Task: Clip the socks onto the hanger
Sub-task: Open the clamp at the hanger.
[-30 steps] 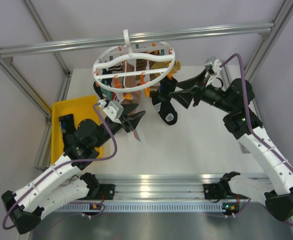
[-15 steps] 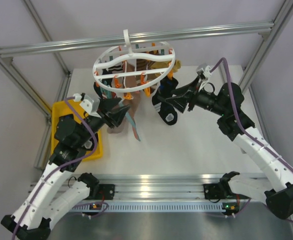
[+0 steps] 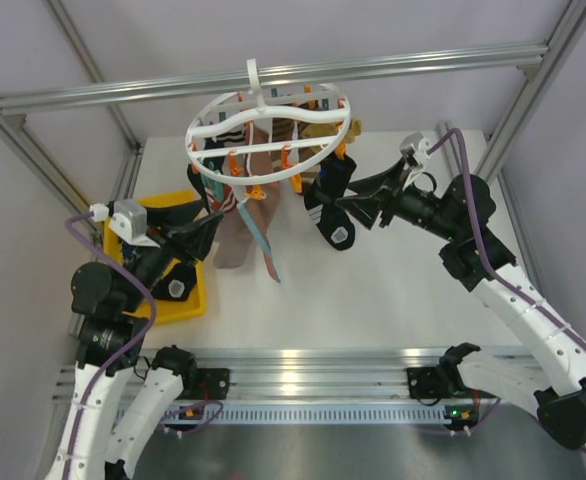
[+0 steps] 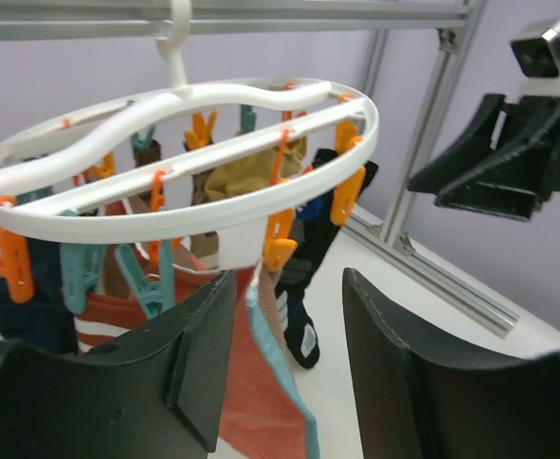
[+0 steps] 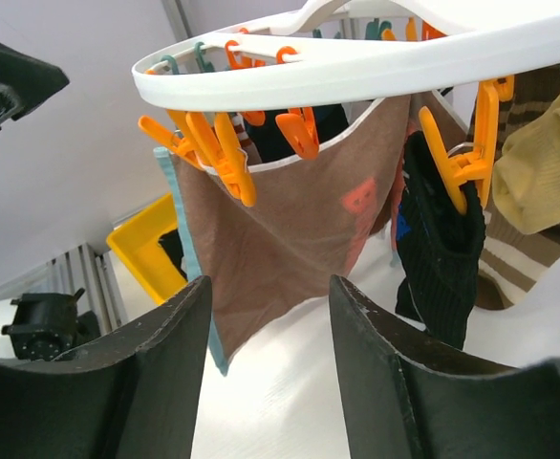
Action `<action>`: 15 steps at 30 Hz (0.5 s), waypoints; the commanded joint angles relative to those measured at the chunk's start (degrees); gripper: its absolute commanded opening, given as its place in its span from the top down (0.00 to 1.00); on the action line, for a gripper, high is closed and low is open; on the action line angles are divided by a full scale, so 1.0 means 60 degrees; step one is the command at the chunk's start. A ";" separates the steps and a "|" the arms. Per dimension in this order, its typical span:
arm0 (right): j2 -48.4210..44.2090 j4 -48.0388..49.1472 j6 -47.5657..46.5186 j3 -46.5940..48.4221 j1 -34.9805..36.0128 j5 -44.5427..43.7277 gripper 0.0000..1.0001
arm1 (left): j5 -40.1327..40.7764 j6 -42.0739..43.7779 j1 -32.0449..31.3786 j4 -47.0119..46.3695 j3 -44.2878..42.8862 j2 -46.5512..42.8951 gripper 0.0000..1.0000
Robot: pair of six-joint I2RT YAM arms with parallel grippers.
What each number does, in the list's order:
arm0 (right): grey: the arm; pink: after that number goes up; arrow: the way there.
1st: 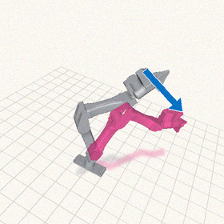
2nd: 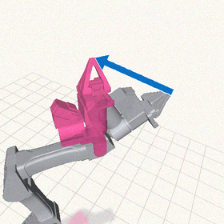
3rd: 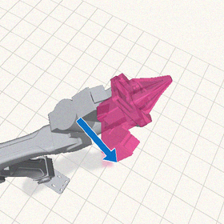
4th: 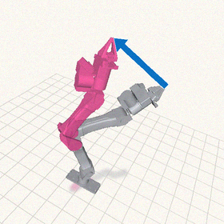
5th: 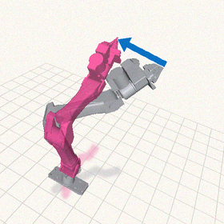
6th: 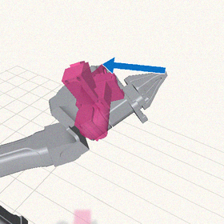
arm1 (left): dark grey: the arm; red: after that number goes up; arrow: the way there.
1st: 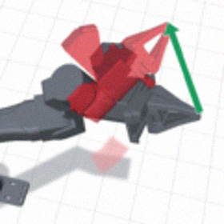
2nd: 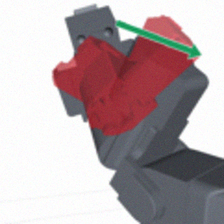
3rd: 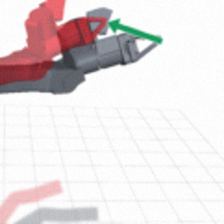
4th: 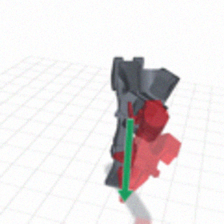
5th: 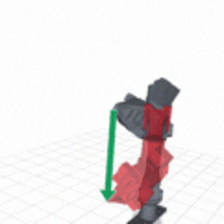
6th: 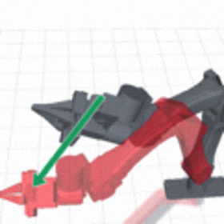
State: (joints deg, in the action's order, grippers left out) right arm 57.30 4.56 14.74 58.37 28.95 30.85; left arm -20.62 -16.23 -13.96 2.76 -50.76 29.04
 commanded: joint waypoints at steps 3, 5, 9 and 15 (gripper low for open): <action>0.0484 0.1436 -0.0084 0.0248 0.0345 -0.0833 0.56 | -0.2887 0.0141 0.0055 -0.0738 0.0315 0.0242 0.47; 0.0688 0.2006 -0.0055 0.0131 0.0506 -0.1317 0.60 | -0.3329 0.0462 0.0055 -0.0827 0.0389 0.0375 0.48; 0.1011 0.3353 -0.0477 -0.0060 0.1222 -0.2078 0.64 | -0.3958 0.1297 0.0041 -0.0856 0.0594 0.0740 0.48; 0.1524 0.4264 -0.1489 -0.0426 0.1693 -0.3500 0.73 | -0.4443 0.1810 0.0041 -0.1178 0.0594 0.1239 0.48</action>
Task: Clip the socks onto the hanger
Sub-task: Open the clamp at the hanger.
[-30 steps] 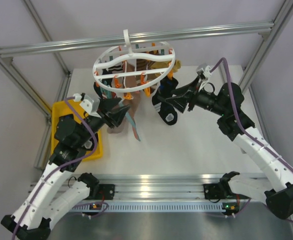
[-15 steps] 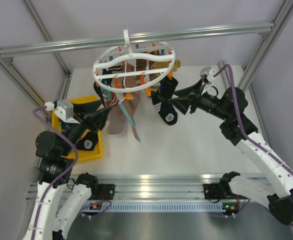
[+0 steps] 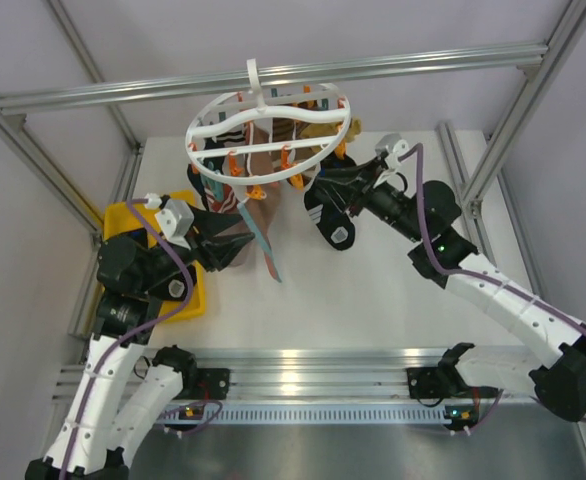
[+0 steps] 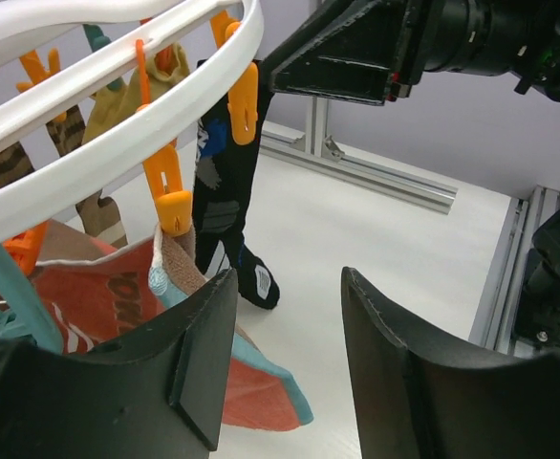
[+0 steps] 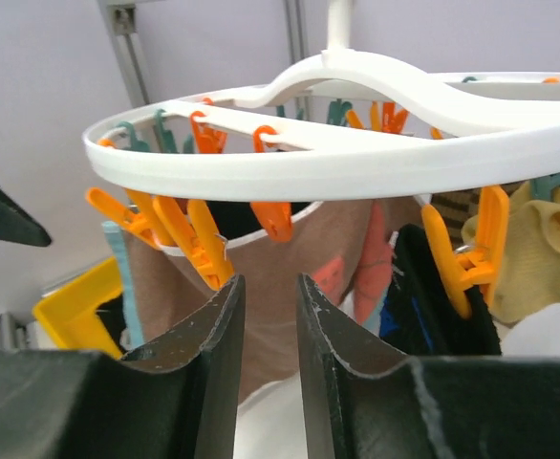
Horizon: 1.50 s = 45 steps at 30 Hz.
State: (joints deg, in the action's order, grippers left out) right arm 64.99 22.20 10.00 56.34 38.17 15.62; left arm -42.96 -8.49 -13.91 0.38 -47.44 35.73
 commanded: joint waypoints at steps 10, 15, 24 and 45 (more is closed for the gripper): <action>0.1326 0.2804 -0.0934 -0.0147 0.0186 -0.0525 0.71 | -0.0692 0.0785 0.0034 -0.1059 0.0187 0.0403 0.47; 0.1633 0.2892 -0.0905 0.0117 0.0434 -0.0142 0.69 | -0.0706 0.0888 -0.0010 -0.1147 0.0216 0.0608 0.46; 0.2249 0.3097 -0.0875 0.0542 0.1005 -0.0142 0.69 | -0.0297 0.0829 -0.0332 -0.1543 0.0128 0.0857 0.45; 0.1752 0.2542 -0.1578 0.0249 0.1402 -0.1430 0.59 | 0.3027 0.3961 -0.4021 -0.3066 0.0963 0.1545 0.43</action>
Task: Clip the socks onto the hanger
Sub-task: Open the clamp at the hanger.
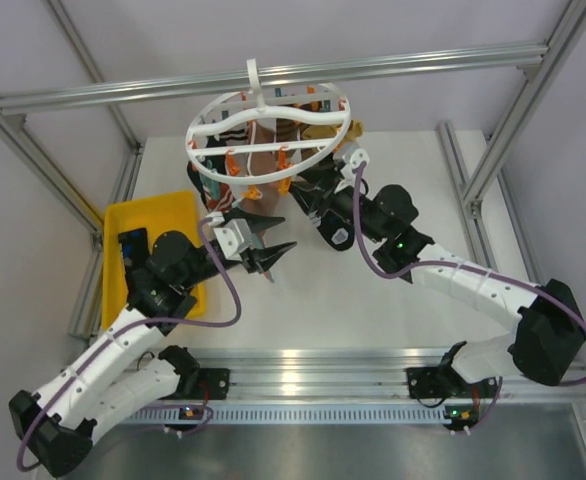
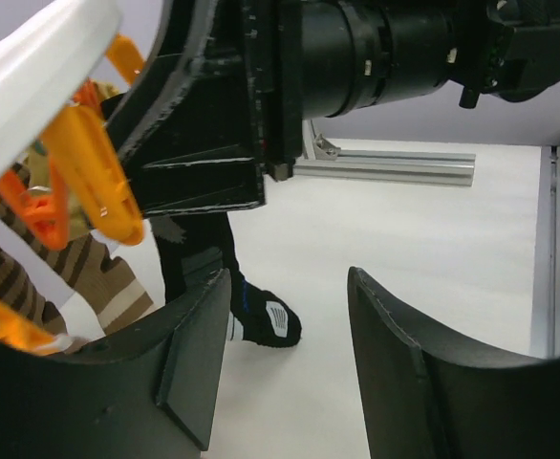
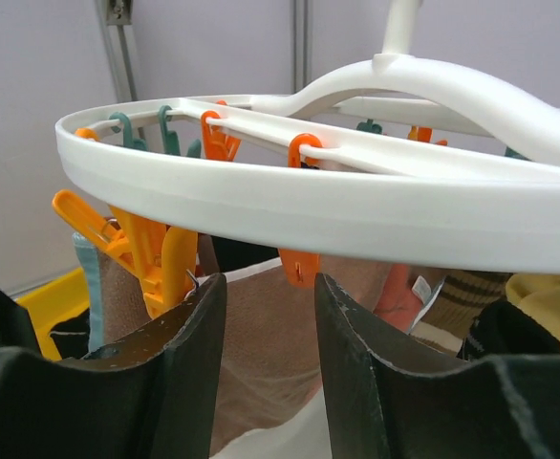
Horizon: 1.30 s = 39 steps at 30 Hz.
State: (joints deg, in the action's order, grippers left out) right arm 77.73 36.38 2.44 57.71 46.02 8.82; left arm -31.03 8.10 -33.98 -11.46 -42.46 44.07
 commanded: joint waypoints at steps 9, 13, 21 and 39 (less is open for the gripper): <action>-0.0432 0.0015 -0.0889 -0.0010 0.0021 -0.1293 0.55 | 0.1714 0.1873 -0.1427 -0.2145 0.0440 0.0901 0.44; -0.0329 0.0045 -0.0890 0.0064 -0.0038 -0.1672 0.52 | 0.1656 0.1932 -0.1486 -0.2425 0.0572 0.1120 0.44; -0.0066 0.0528 -0.0465 0.0181 -0.0155 -0.1778 0.38 | 0.1699 0.1800 -0.1530 -0.2630 0.0762 0.1165 0.44; 0.0857 0.1129 0.0356 0.0986 -0.0229 -0.0430 0.35 | 0.2944 0.1170 -0.1530 -0.2762 0.1143 0.0756 0.42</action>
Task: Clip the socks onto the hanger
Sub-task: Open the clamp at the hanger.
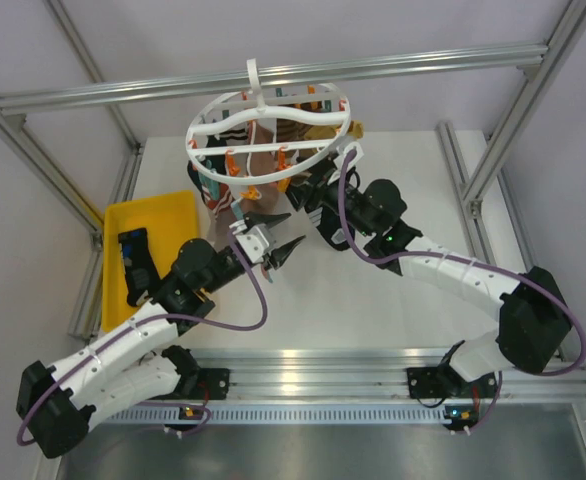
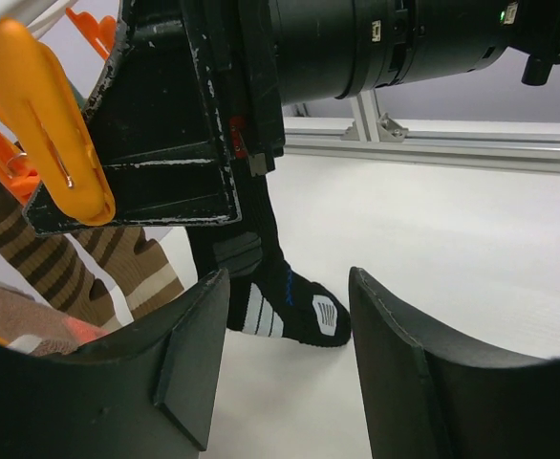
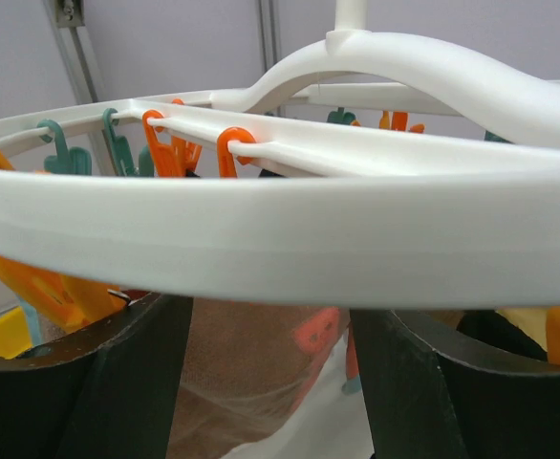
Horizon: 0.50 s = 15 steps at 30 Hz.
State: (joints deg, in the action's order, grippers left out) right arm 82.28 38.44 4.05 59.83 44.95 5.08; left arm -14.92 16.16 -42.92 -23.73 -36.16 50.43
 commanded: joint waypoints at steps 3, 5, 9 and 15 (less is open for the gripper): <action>0.0173 0.0845 0.0144 0.0765 -0.0065 0.0193 0.37 | 0.0333 -0.0160 -0.0054 -0.0631 0.0153 -0.0422 0.41; 0.0188 0.0860 0.0159 0.0824 -0.0050 0.0237 0.45 | 0.0464 -0.0130 -0.0054 -0.0631 0.0139 -0.0437 0.41; 0.0042 0.0743 0.0159 0.0868 -0.0021 0.0427 0.64 | 0.0902 0.0059 -0.0054 -0.0879 0.0007 -0.0248 0.40; -0.0456 -0.0177 0.0261 0.0882 0.0081 0.1056 0.94 | 0.2278 0.0134 -0.0054 -0.1392 -0.0432 0.0397 0.39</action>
State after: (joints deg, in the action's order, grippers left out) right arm 82.96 37.69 4.89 62.33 44.91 8.43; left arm -7.22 16.64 -43.03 -26.65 -35.86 51.29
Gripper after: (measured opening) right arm 0.136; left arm 0.605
